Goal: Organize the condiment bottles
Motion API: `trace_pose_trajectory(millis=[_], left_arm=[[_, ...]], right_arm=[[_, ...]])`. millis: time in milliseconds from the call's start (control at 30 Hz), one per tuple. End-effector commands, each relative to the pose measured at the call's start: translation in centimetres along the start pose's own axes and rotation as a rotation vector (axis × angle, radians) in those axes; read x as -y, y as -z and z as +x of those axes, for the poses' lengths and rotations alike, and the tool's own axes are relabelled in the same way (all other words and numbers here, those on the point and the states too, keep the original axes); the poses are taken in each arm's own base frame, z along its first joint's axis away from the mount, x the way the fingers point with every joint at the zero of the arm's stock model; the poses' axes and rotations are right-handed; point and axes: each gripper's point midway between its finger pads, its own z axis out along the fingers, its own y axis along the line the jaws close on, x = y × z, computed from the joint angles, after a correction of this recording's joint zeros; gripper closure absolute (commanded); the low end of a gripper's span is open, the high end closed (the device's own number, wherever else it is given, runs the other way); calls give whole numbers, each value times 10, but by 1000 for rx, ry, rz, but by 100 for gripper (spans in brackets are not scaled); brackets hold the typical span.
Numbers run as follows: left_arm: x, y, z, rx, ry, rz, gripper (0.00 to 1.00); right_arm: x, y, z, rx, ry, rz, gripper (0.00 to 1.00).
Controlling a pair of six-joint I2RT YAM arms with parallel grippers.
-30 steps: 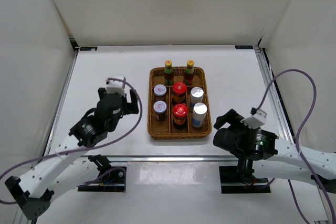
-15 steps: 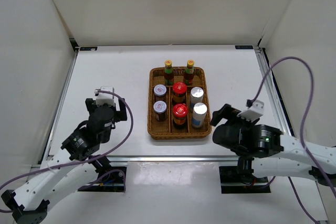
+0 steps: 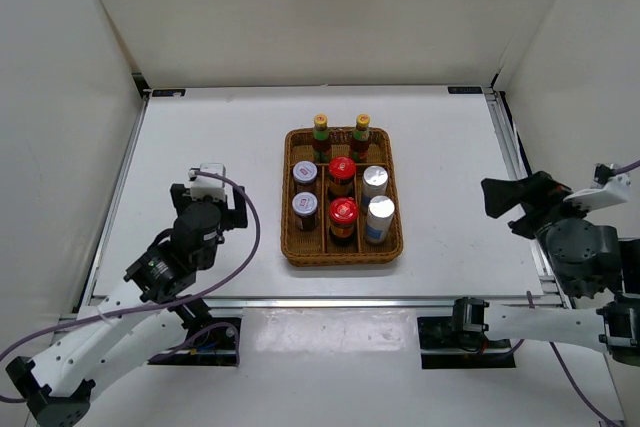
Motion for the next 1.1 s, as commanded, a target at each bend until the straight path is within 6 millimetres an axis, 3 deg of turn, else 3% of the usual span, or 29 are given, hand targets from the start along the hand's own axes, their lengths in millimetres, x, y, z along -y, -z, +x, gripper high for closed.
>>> trace_pose_trajectory(millis=[0,133,267,300,367,533,833,1000,1067], left_arm=[[6,-2,-2,10,-8,21,0],[3,1,-7,29,9,24,0],[1,2,-5,40,29,16,0],[1,2,-5,40,29,15,0],[1,2,-7,48,26,17,0],[5,-4,-2,26,-7,13,0],[9,-5,0,17,-23,30,0],[7,-2,-4,32,1,32,0],[6,-1,-6,39,7,33,0]], right_arm=[[40,0,-6,11,520,118,0],[33,-6,1,12,652,150,0],[30,-10,5,38,658,157,0],[29,-11,8,27,736,145,0],[20,-14,15,12,726,99,0],[28,-14,22,12,730,99,0],[18,-18,43,-30,756,26,0],[10,-24,65,-97,878,62,0],[7,-26,65,-82,826,137,0]])
